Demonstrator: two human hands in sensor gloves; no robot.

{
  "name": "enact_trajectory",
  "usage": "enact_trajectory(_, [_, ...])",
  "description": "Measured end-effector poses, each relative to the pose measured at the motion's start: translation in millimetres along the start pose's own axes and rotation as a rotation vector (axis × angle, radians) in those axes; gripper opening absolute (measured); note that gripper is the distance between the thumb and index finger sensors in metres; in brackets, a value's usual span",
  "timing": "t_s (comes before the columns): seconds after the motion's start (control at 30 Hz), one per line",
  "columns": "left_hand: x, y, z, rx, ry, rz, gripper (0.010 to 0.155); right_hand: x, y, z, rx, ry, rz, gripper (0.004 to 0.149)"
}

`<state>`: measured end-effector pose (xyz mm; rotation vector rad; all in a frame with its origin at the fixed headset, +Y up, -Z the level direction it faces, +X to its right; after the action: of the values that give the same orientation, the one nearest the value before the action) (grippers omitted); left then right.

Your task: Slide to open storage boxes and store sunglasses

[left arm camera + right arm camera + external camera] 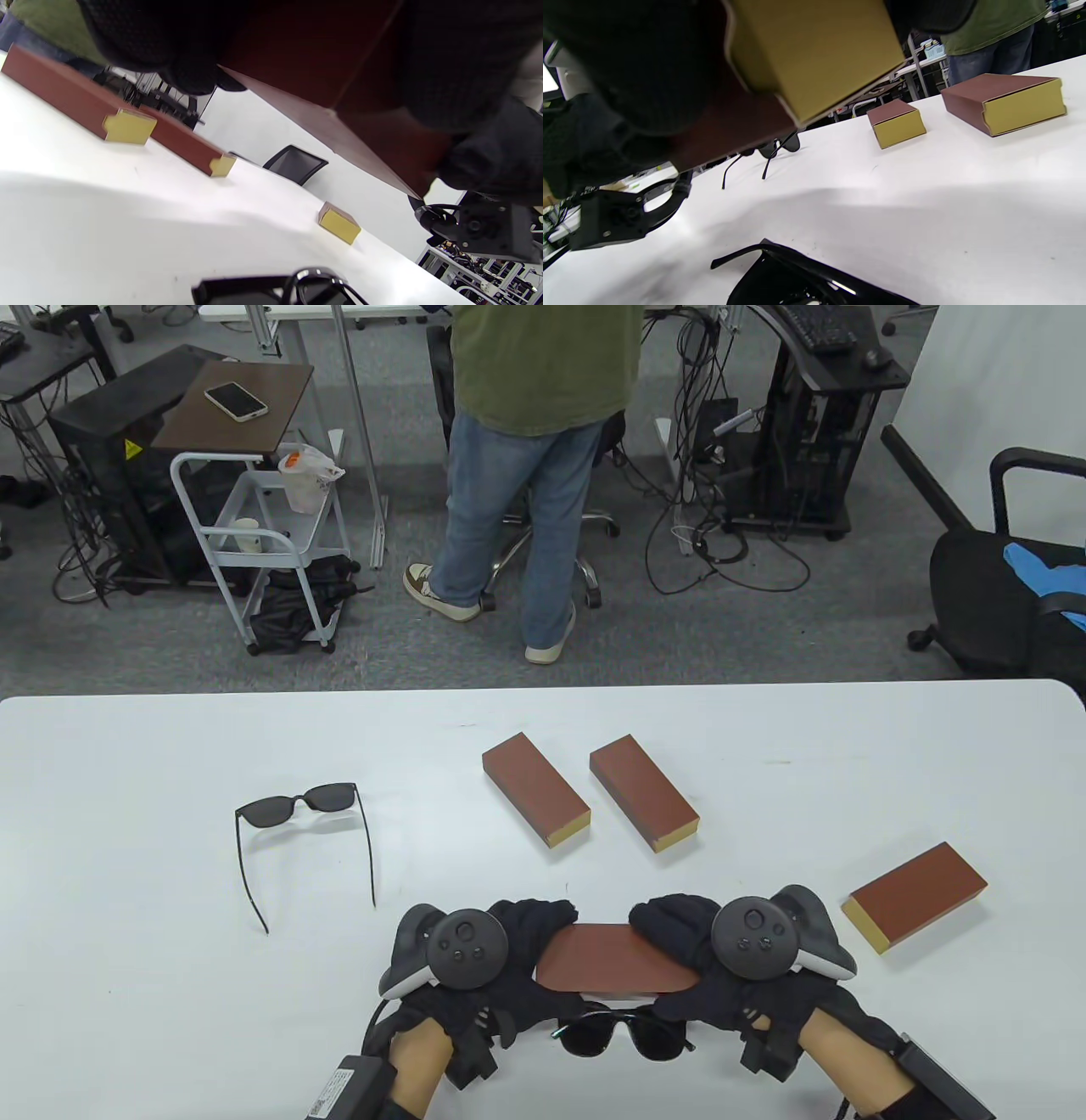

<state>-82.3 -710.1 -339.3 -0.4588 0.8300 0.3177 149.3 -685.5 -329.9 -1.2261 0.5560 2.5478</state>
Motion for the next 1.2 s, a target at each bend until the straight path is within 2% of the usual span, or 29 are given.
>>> enact_trajectory(0.17, [0.2,-3.3,-3.3,0.017,0.016,-0.025,0.095,-11.7,4.9,-21.3,0.023,0.056,0.012,0.091])
enact_trajectory(0.5, [1.0,-2.4,0.8,-0.027,-0.005,0.016,0.095,-18.2,-0.1,-35.9,0.244,0.000,-0.063,0.087])
enact_trajectory(0.7, [-1.0,0.0,-5.0,-0.026,0.010,0.022,0.096,-19.7,-3.8,-38.4,0.232,0.019,-0.081,0.088])
enact_trajectory(1.2, [-11.7,12.8,-30.4,-0.046,0.087,0.061,0.095,-33.2,-22.7,-78.7,0.336,0.120,-0.106,0.083])
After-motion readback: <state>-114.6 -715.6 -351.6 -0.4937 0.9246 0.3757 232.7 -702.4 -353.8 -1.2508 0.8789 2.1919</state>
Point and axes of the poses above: the tracker on the back of each hand, its own z axis roughly to the thumb side, its own x axis roughly from the wrist to the fingertips, y = z × x, the point moved 4 cm from there along x, roughly from the wrist to the fingertips, and after that the axes turned 3 degrees about -y, right-handed, at the moved point
